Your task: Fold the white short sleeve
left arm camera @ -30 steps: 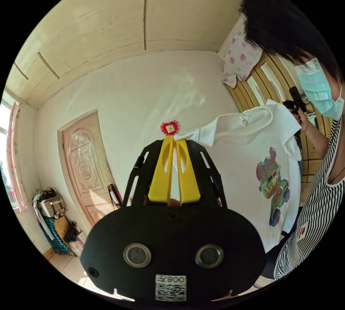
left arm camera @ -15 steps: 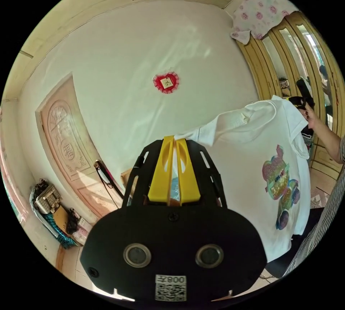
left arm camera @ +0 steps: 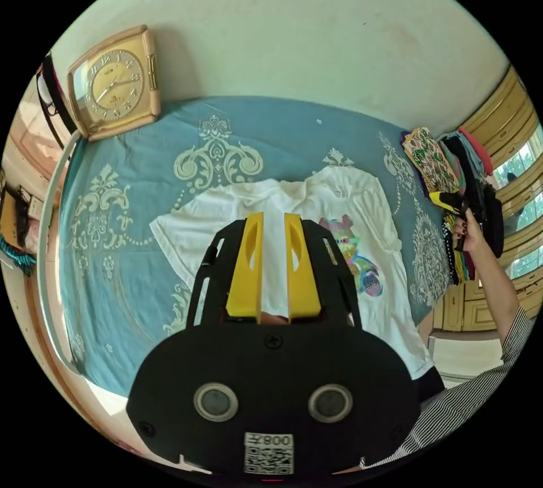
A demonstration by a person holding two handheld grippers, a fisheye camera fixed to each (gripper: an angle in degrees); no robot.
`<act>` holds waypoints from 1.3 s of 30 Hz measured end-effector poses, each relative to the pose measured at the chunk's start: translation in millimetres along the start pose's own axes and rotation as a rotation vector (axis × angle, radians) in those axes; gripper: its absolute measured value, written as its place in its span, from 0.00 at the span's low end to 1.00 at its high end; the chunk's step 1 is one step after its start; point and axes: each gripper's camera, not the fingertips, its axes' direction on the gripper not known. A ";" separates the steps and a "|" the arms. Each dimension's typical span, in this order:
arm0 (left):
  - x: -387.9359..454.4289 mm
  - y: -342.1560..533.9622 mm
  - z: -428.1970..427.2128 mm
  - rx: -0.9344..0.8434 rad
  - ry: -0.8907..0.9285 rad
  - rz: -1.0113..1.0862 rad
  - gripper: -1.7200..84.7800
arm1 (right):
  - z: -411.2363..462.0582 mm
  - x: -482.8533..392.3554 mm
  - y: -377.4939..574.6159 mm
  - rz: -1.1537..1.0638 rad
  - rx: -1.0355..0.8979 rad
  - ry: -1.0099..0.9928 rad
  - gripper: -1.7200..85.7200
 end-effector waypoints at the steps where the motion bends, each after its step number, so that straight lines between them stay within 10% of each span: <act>1: -14.2 14.3 21.8 -0.017 0.054 -0.015 0.10 | 12.5 17.9 8.2 -0.004 -0.005 -0.021 0.03; 19: -128.7 293.4 232.6 -0.167 0.491 -0.587 0.19 | 118.2 99.1 246.9 0.172 -0.348 -0.156 0.11; 39: -137.4 297.1 331.1 -0.103 0.673 -0.449 0.04 | 151.2 119.6 303.3 0.238 -0.362 -0.174 0.06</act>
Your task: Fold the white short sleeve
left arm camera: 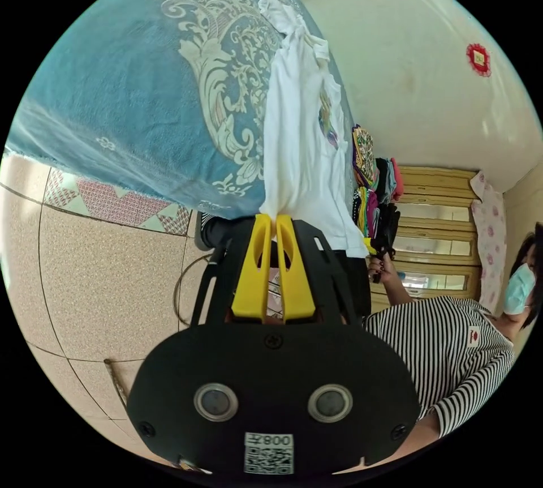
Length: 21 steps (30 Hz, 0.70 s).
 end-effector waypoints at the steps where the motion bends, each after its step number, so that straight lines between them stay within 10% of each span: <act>1: 2.5 2.9 -6.0 0.015 0.016 0.015 0.04 | 4.0 0.8 1.2 -0.005 -0.010 0.008 0.05; 21: 155.1 -168.3 -86.4 0.407 0.214 0.271 0.03 | -141.8 -88.3 -97.1 -0.290 0.364 -0.177 0.02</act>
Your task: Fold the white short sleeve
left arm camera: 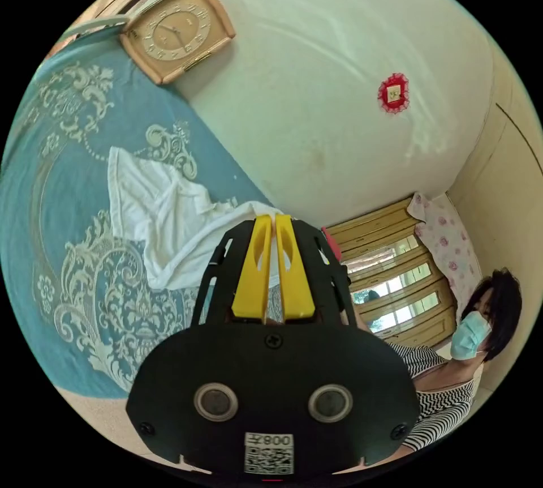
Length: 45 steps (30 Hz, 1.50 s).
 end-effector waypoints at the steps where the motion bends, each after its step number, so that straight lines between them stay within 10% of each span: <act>1: 38.7 -27.8 -3.1 0.024 -0.008 0.096 0.03 | -7.9 -40.5 -29.2 -0.091 0.020 0.008 0.02; 12: 254.6 -26.9 -61.5 0.045 -0.108 0.561 0.04 | -87.2 -273.5 -17.1 -0.612 0.131 0.118 0.02; 29: -0.9 284.2 3.4 -0.334 -0.239 -0.283 0.03 | -7.7 90.4 228.5 0.175 -0.209 0.220 0.02; 45: 31.7 291.3 42.4 -0.338 -0.312 -0.316 0.03 | 22.2 131.5 239.5 0.226 -0.235 0.309 0.02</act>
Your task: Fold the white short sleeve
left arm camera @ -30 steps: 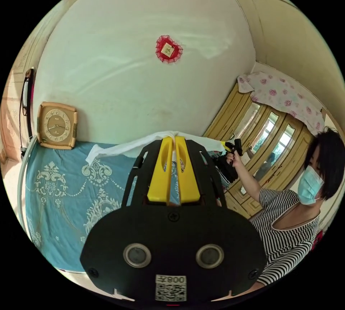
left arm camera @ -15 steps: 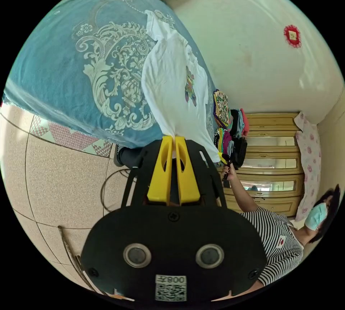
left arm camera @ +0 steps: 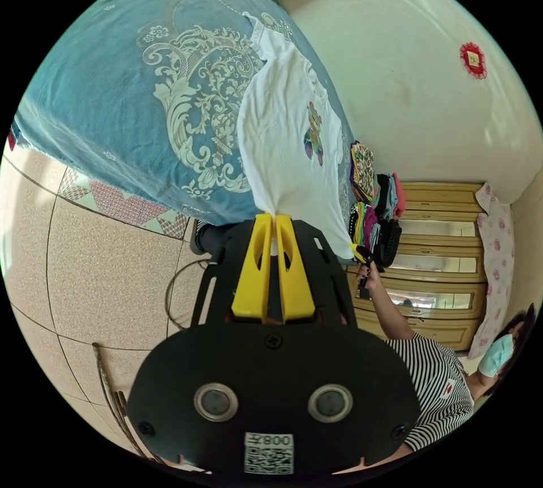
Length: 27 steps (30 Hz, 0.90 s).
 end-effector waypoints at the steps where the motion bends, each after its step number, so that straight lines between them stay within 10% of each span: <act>1: 3.6 -0.5 3.6 -0.001 -0.002 -0.008 0.03 | 1.7 0.0 -0.2 -0.006 0.001 0.003 0.02; 27: 167.4 -81.3 69.8 0.158 -0.188 -0.105 0.09 | 29.5 89.3 -22.0 0.094 0.213 -0.043 0.04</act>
